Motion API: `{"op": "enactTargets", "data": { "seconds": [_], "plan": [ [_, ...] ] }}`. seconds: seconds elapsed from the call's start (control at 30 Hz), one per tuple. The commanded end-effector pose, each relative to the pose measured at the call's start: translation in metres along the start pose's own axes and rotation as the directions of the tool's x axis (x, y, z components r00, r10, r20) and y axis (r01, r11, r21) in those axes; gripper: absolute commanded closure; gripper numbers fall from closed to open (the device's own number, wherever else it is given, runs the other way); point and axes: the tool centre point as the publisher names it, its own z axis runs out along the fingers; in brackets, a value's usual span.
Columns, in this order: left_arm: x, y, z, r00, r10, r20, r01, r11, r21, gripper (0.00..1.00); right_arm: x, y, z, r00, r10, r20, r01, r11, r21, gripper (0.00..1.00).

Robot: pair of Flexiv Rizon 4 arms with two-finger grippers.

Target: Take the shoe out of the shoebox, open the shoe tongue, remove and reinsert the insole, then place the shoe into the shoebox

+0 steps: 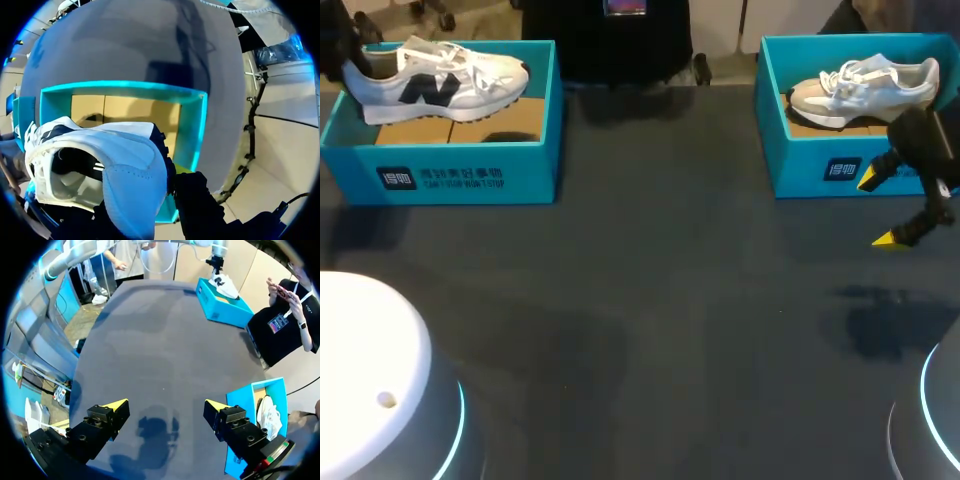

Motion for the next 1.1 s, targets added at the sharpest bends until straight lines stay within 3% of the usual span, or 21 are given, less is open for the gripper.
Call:
{"op": "enactTargets", "data": {
  "seconds": [0.03, 0.43, 0.87, 1.1],
  "plan": [
    [-0.003, 0.008, 0.014, 1.000, 0.003, -0.002, -0.003, 1.000, 0.004, 1.00, 0.000, 0.000, 0.001, 1.000, 0.000, 0.001, 0.000, 1.000, 0.002, 0.00],
    [-0.011, 0.011, 0.042, 1.000, 0.025, -0.002, -0.025, 1.000, -0.016, 1.00, 0.000, 0.000, 0.001, 1.000, 0.000, 0.001, 0.000, 1.000, 0.002, 0.00],
    [-0.006, -0.001, 0.069, 0.999, 0.046, -0.015, -0.046, 0.999, -0.001, 1.00, 0.000, 0.000, 0.001, 1.000, 0.000, 0.001, 0.000, 1.000, 0.002, 0.00],
    [-0.004, -0.010, 0.069, 0.999, 0.053, -0.009, -0.053, 0.999, 0.004, 1.00, 0.000, 0.000, 0.001, 1.000, 0.000, 0.001, 0.000, 1.000, 0.002, 0.00]
  ]
}}
